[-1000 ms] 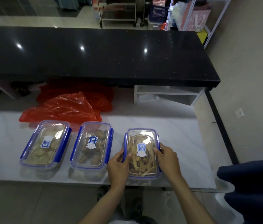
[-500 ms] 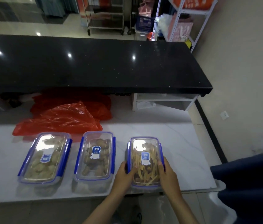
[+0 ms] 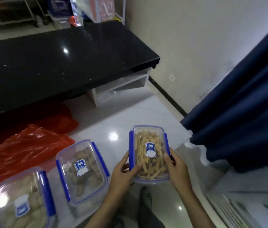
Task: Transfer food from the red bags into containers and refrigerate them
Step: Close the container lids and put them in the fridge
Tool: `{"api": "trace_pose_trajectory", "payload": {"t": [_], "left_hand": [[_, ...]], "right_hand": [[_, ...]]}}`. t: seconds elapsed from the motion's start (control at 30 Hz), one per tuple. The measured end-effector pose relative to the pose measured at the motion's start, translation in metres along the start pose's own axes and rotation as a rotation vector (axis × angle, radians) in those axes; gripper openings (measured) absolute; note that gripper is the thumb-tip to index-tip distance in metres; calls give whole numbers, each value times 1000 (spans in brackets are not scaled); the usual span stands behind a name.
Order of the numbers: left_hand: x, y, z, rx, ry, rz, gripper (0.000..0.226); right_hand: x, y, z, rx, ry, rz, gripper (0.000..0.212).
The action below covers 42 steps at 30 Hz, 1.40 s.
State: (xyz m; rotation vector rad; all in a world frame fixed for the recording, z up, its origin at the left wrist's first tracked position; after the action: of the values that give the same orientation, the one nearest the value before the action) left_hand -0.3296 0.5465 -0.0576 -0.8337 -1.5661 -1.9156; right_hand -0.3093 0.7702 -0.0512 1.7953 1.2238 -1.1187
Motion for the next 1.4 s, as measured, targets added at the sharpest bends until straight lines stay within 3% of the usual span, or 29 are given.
{"api": "trace_pose_trajectory", "payload": {"t": [0.13,0.47,0.8,0.97,1.1,1.17,1.4], "left_hand": [[0,1,40,-91,-84,4,56],[-10,-5,187,-229,-198,-17,41],[-57,-23,345,-277,-272,-96,53],[-81,-31,413,-335,-274,-222,48],[-84,-46,447,-332,-293,-209,77],[-82,-52,462,-348,-321,-196,70],[-64,-63,511,-461,-462,-144,56]], "right_hand": [[8,31,-61,133,90,-23,25],[112,67,-277,271,928,13,16],[250,66,-455,153,1072,239,20],[287,52,-504,123,1014,281,29],[311,38,-534,73,1097,319,41],[312,31,-547,65,1158,355,50],[327,6,-550,-276,1450,605,66]]}}
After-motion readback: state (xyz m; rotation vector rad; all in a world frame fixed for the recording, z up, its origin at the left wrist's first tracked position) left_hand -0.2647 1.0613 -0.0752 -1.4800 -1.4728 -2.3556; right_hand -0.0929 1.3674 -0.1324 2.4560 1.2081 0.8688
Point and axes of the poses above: each hand's wrist, its own y-axis away from the middle knuckle, its own z-axis out of the palm, x = y × z, the point moved 9 cm from there along -y, towards the middle knuckle, and after that the axes turned 13 degrees about -z, right-handed, at the moved point
